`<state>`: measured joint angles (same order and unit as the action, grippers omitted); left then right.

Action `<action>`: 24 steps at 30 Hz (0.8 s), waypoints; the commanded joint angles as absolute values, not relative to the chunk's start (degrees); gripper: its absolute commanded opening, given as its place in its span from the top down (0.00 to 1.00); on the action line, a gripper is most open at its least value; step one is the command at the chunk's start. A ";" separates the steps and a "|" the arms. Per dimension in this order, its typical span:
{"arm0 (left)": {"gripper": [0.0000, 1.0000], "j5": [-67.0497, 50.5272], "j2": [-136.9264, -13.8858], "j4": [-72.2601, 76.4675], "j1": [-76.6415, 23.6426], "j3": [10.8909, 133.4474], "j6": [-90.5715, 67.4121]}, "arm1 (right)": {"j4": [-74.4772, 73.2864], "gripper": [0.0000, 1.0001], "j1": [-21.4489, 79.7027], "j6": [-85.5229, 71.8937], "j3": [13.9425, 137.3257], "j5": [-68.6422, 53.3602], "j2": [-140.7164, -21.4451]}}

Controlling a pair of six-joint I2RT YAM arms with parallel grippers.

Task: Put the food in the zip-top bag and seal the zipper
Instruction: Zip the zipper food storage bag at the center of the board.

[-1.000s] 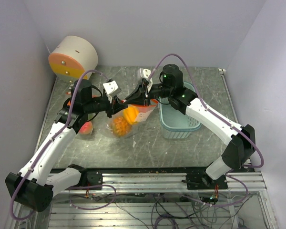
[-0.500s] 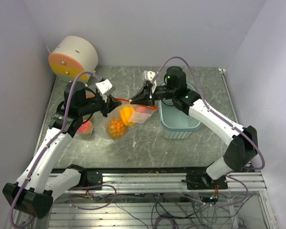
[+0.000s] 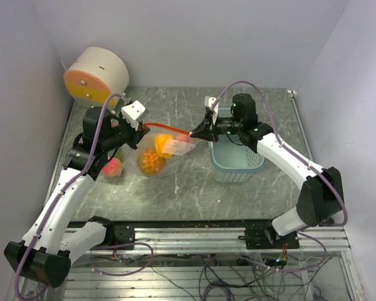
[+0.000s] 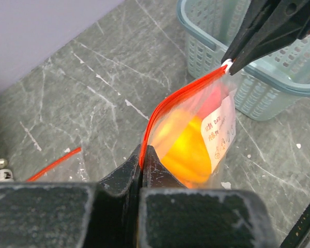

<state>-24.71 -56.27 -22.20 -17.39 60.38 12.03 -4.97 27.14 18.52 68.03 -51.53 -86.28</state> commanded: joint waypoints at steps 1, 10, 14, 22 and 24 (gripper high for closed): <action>0.93 -18.09 -55.38 -17.78 -15.83 61.52 13.24 | -8.07 1.00 25.22 22.16 66.44 -44.88 -84.50; 0.93 -17.67 -56.09 -16.69 -15.67 60.69 12.61 | -8.58 1.00 23.49 23.10 64.97 -38.77 -85.26; 0.93 -18.22 -56.39 -15.84 -15.62 60.17 12.26 | -8.02 1.00 23.12 22.72 64.34 -38.31 -85.23; 0.93 -18.78 -57.23 -15.25 -15.64 60.29 11.76 | -8.44 1.00 22.99 23.75 63.90 -34.48 -85.03; 0.93 -18.73 -57.28 -14.70 -15.56 59.78 11.22 | -8.26 1.00 22.99 23.15 64.12 -34.43 -85.42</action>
<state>-21.61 -57.95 -19.49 -17.02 59.92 11.55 -6.55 24.62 22.37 64.95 -38.92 -85.86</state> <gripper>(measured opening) 0.075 0.044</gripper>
